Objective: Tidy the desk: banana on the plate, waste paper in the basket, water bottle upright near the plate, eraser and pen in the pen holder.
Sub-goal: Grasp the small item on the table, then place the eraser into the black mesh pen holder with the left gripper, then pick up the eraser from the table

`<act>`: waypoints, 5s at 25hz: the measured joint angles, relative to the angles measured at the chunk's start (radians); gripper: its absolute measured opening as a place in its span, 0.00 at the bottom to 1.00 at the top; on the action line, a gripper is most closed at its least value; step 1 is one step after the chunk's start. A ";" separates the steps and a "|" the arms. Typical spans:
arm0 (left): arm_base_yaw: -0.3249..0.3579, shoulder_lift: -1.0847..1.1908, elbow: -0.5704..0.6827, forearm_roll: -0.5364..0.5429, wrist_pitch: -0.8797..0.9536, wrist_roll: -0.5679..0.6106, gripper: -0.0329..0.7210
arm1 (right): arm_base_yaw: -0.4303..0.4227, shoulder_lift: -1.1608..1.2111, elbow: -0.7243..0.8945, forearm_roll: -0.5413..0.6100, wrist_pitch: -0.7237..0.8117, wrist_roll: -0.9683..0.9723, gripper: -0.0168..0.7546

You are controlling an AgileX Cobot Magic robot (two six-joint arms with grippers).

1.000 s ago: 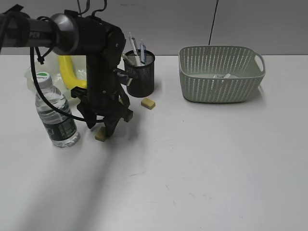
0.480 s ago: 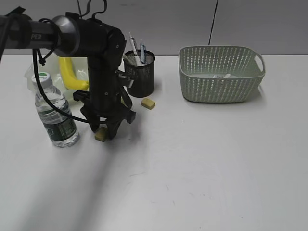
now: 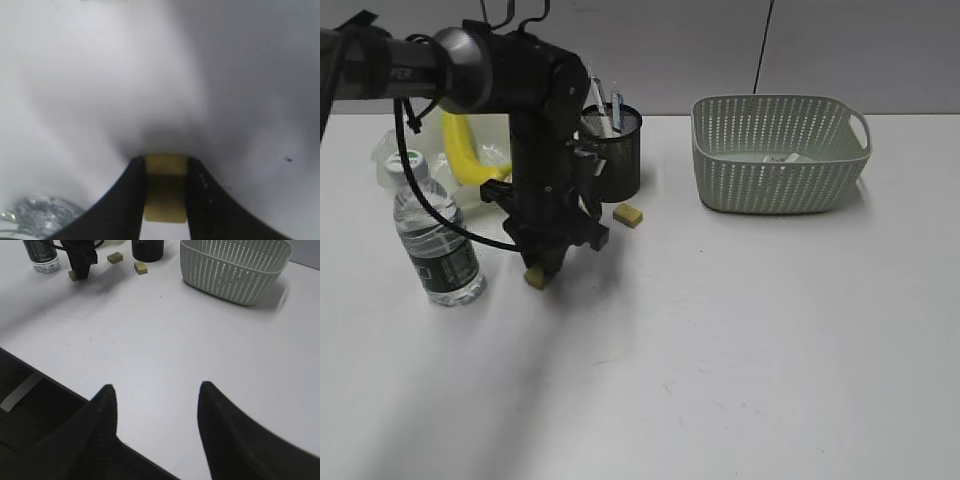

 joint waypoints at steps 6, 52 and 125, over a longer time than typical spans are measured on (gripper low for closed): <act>-0.013 -0.007 -0.124 -0.038 0.016 0.000 0.29 | 0.000 0.000 0.000 0.000 0.000 0.000 0.56; 0.023 0.050 -0.429 0.060 -0.369 0.001 0.53 | 0.000 0.000 0.000 0.000 0.000 0.000 0.56; 0.022 -2.283 1.256 0.022 -0.155 0.007 0.46 | 0.000 1.040 -0.315 0.000 -0.524 -0.065 0.56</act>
